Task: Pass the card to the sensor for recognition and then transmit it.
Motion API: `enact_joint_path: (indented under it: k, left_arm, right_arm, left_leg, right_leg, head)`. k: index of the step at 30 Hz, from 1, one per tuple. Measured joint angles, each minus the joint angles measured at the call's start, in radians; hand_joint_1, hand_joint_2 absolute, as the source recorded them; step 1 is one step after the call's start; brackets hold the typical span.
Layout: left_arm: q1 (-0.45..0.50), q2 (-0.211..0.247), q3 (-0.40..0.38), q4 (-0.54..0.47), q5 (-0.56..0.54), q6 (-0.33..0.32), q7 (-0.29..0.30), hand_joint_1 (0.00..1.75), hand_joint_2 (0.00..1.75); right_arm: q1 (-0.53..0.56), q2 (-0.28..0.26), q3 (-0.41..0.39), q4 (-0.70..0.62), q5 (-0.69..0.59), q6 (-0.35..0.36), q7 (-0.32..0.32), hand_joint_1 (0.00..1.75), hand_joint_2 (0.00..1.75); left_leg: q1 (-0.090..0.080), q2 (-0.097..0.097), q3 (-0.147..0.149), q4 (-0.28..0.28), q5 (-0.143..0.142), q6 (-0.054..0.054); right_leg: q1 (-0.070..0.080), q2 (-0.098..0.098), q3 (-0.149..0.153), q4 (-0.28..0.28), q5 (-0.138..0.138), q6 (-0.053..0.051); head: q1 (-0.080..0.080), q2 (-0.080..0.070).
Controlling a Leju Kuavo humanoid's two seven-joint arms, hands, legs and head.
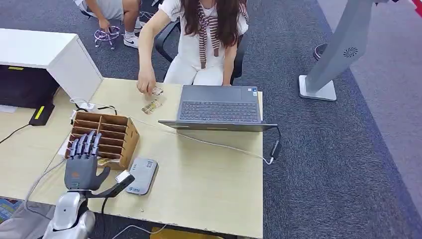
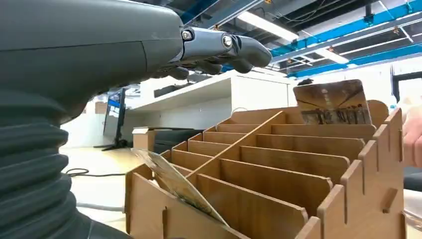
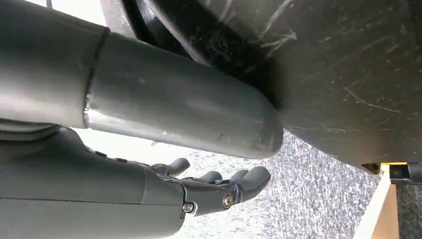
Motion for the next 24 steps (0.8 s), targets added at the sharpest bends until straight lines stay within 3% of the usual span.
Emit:
enact_joint_path:
  k: [24]
  left_arm:
    - [-0.013, -0.001, -0.007, 0.004, 0.01, -0.003, 0.021, 0.0, 1.75]
  right_arm:
    - [-0.003, 0.0, 0.023, 0.0, 0.0, 0.008, -0.003, 0.0, 0.0]
  left_leg:
    - [0.0, 0.0, 0.0, 0.0, 0.0, 0.0]
  right_leg:
    - [0.0, 0.0, 0.0, 0.0, 0.0, 0.0]
  head:
    - [0.0, 0.0]
